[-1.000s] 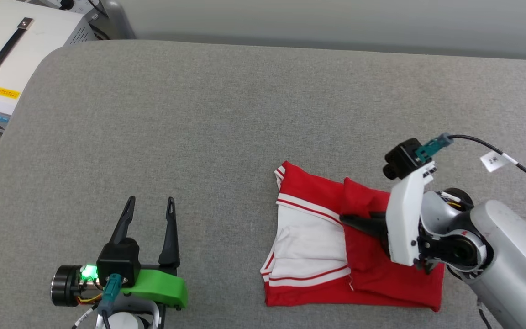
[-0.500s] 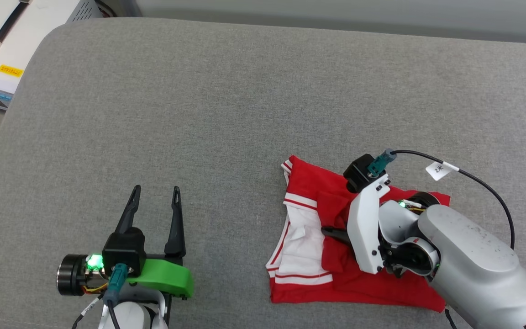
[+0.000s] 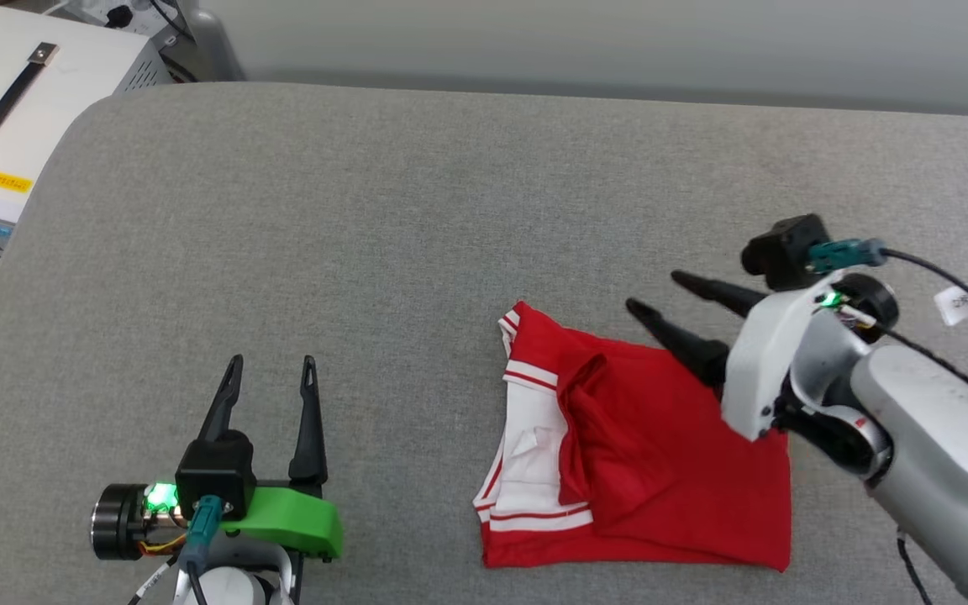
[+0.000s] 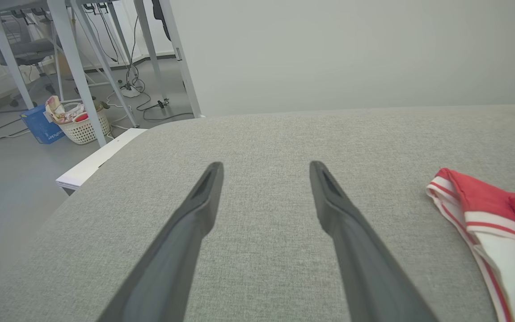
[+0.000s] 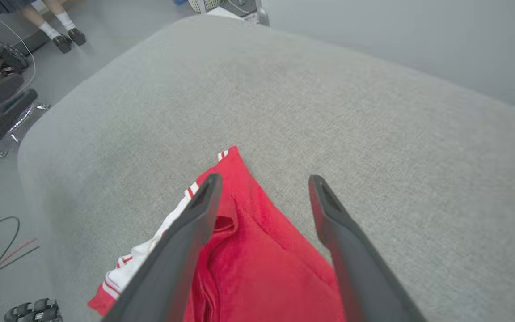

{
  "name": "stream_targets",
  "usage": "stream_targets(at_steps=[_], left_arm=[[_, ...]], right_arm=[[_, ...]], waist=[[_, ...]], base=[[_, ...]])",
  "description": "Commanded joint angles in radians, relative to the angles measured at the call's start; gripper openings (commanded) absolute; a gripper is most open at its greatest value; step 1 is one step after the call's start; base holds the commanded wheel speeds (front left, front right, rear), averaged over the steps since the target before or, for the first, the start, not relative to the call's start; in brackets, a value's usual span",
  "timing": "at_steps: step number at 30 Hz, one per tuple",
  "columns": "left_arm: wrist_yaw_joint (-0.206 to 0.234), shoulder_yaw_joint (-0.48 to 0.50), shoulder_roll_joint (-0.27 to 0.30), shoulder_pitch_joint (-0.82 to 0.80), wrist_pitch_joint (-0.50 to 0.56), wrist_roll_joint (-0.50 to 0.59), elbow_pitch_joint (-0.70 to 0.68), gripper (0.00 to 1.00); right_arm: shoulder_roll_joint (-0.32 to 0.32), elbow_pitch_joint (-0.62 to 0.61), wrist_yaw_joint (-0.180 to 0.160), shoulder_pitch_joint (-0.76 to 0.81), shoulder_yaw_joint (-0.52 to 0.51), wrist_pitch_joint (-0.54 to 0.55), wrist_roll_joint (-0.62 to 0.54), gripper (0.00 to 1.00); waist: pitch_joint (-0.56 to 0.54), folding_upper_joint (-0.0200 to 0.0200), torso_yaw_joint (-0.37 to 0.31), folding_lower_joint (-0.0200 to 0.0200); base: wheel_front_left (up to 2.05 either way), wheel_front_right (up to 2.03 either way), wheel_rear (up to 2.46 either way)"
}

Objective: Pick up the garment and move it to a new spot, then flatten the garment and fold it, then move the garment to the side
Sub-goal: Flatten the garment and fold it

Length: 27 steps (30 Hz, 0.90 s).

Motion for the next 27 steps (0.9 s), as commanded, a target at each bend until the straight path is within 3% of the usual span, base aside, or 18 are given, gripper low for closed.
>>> stream_targets(at_steps=[1, 5, 10, 20, 27], left_arm=[[-0.002, 0.006, 0.002, 0.014, -0.006, 0.008, -0.006, 1.0], [-0.002, 0.015, 0.004, 0.027, -0.006, 0.006, -0.016, 1.0], [-0.003, 0.026, 0.006, 0.045, -0.006, 0.004, -0.035, 1.0], [-0.012, 0.035, 0.003, 0.088, -0.006, -0.006, -0.058, 1.0], [-0.019, 0.027, -0.001, 0.106, -0.006, -0.005, -0.058, 1.0]], right_arm=[[-0.014, -0.009, -0.001, 0.012, -0.036, -0.056, -0.038, 1.0], [-0.023, -0.002, -0.001, 0.059, -0.184, -0.239, -0.181, 1.0], [0.021, 0.003, -0.001, 0.161, -0.379, -0.403, -0.355, 1.0], [0.199, -0.152, -0.001, 0.421, -0.709, -0.451, -0.587, 1.0], [0.288, -0.255, -0.001, 0.6, -0.786, -0.452, -0.638, 1.0]], waist=[[-0.025, 0.0, -0.025, -0.0001], [-0.046, 0.0, -0.047, -0.0001], [-0.07, 0.0, -0.072, -0.0001], [-0.112, 0.0, -0.102, -0.0001], [-0.137, 0.0, -0.1, -0.0001]], base=[[0.0, 0.0, 0.0], [0.0, 0.0, 0.0], [0.0, 0.0, 0.0], [0.0, 0.0, 0.0], [0.0, 0.0, 0.0]])
